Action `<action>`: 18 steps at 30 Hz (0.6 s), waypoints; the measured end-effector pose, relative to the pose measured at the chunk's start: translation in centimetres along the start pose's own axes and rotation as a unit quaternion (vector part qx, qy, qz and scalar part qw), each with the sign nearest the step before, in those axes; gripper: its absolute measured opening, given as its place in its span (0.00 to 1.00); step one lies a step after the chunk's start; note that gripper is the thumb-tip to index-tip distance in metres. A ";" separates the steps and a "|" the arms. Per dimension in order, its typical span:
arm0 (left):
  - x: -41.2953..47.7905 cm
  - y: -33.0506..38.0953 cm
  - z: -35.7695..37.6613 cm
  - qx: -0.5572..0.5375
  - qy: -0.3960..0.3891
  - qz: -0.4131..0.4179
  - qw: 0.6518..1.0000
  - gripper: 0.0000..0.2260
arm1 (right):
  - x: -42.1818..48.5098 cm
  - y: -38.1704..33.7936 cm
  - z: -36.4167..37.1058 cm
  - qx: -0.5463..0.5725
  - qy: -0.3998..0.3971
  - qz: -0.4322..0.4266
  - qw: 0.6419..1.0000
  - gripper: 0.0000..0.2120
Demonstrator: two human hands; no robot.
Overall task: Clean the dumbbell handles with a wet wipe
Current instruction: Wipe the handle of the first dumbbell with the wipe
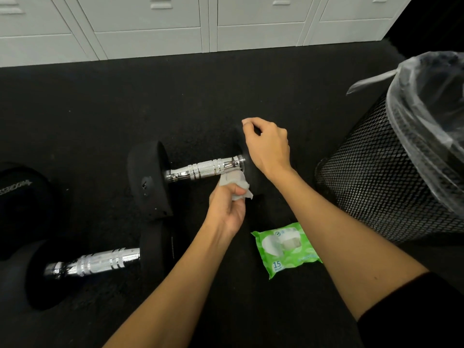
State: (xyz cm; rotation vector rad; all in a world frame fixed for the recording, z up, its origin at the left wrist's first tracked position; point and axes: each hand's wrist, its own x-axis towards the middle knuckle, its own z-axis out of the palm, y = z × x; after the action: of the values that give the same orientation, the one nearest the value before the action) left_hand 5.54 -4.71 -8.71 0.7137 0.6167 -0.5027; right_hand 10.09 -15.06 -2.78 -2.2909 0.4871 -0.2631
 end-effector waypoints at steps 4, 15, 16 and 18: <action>-0.1 0.4 0.7 0.058 0.020 0.010 0.998 0.20 | 0.0 0.0 -0.2 -0.004 0.005 0.003 1.000 0.13; -1.0 1.6 1.7 -0.007 0.054 -0.019 0.998 0.20 | -0.2 0.2 -0.1 -0.015 0.005 -0.008 1.000 0.14; -1.2 1.8 1.6 -0.012 0.052 -0.025 0.998 0.23 | -0.2 0.2 -0.1 -0.017 0.005 -0.009 1.000 0.14; -1.6 2.2 1.4 -0.019 0.041 -0.033 0.998 0.25 | -0.2 0.1 0.0 -0.021 0.005 -0.011 1.000 0.15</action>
State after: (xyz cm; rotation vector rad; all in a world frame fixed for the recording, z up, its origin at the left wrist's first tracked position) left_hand 6.24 -3.92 -5.88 0.6826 0.7260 -0.5236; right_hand 9.84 -15.07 -2.88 -2.3380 0.4762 -0.2776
